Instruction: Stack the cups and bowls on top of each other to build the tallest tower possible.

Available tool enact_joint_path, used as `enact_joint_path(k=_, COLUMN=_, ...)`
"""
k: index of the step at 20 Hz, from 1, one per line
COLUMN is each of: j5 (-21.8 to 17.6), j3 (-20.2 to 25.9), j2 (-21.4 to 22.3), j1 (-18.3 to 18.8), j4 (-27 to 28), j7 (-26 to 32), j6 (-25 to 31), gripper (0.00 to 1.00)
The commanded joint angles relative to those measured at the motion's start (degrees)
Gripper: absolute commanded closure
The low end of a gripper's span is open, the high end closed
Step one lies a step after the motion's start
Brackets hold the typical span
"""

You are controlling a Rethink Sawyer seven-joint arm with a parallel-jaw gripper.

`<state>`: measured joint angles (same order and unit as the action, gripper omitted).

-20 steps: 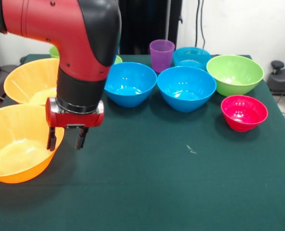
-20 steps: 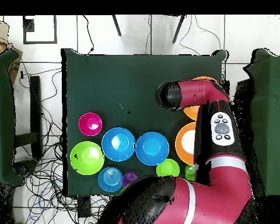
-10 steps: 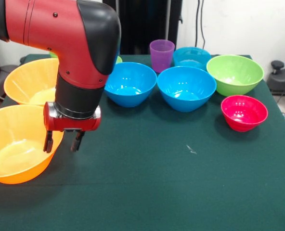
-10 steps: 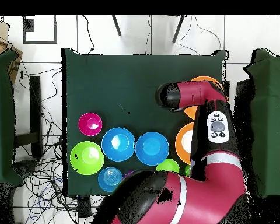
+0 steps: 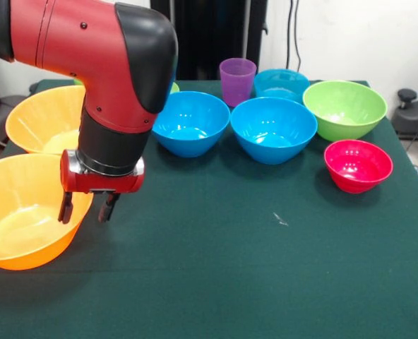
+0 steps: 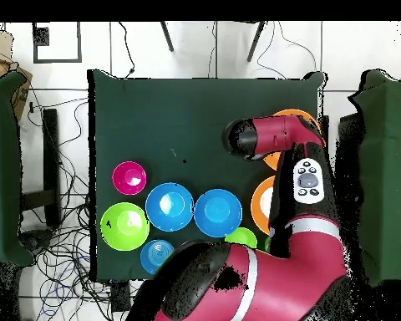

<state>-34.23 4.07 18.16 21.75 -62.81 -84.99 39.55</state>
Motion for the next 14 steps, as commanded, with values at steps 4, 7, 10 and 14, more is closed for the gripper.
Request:
enact_joint_path(k=4, j5=0.63, j3=1.88, j2=2.13, j1=-1.10, j4=-1.47, j7=1.36, j6=3.50, gripper=0.00)
enact_joint_path(k=7, j5=-0.02, j3=1.20, j2=1.84, j1=-1.35, j4=-1.87, j7=0.56, j6=2.23, gripper=0.00)
enact_joint_path(k=10, j5=0.30, j3=1.52, j2=1.94, j1=-1.05, j4=-2.19, j7=0.78, j6=1.89, gripper=0.00)
enact_joint_path(k=14, j5=0.15, j3=1.50, j2=2.22, j1=-1.04, j4=-2.58, j7=1.41, j6=1.96, gripper=0.00)
